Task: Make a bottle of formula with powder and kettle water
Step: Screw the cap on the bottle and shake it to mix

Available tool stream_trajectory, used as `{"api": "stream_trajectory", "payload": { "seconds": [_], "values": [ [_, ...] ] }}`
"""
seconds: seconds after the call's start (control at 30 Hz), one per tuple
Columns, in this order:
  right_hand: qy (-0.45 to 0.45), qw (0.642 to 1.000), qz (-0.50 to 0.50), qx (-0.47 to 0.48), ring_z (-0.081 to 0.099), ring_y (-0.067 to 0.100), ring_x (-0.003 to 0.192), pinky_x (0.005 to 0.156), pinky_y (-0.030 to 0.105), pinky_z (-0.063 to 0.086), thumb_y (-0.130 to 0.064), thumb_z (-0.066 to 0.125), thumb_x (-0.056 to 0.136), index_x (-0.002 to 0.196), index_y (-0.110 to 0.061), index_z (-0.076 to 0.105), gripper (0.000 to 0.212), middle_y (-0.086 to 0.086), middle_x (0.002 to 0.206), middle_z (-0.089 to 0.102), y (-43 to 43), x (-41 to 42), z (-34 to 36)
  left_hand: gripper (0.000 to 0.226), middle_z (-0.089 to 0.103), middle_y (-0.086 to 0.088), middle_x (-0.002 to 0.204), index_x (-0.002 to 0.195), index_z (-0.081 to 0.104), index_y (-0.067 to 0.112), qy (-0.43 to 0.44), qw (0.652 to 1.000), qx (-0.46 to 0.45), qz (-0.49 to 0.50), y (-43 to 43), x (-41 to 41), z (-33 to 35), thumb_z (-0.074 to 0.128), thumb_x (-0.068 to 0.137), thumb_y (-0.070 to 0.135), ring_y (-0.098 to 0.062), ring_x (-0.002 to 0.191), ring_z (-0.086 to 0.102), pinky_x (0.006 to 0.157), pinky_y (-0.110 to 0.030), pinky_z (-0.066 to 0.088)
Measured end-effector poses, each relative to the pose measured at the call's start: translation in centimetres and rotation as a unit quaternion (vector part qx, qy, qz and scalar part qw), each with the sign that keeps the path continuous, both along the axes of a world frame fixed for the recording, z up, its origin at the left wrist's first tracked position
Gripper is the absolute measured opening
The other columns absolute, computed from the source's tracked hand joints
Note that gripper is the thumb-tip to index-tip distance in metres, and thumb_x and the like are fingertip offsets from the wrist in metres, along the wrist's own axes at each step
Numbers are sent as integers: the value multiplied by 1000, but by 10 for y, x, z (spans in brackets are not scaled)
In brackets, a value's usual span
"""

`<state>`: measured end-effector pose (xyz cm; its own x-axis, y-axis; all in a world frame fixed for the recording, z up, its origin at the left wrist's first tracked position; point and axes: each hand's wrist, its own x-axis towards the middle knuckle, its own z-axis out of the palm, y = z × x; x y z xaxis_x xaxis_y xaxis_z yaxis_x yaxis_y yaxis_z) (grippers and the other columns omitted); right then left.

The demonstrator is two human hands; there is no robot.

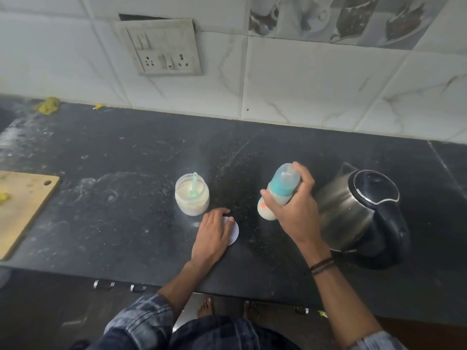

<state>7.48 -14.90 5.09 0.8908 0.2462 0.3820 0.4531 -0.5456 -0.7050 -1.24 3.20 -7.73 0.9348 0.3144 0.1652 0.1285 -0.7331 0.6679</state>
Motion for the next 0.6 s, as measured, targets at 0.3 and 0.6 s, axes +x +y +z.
{"api": "stream_trajectory", "payload": {
  "seconds": [0.3,0.6],
  "values": [
    [68,996,15,-52,57,19,127,87,38,55,-46,81,83,147,-43,15,92,-6,150,48,8,8,-41,26,58,4,128,128,55,17,11,999,-32,14,0,0,-3,47,106,30,-11,118,46,103,-22,35],
    [79,992,49,-88,58,22,120,84,44,57,-44,81,84,148,-41,17,91,0,140,53,7,14,-57,28,56,10,128,128,55,21,30,998,-52,28,-1,1,-1,47,106,36,-6,122,44,103,-17,30]
  ]
}}
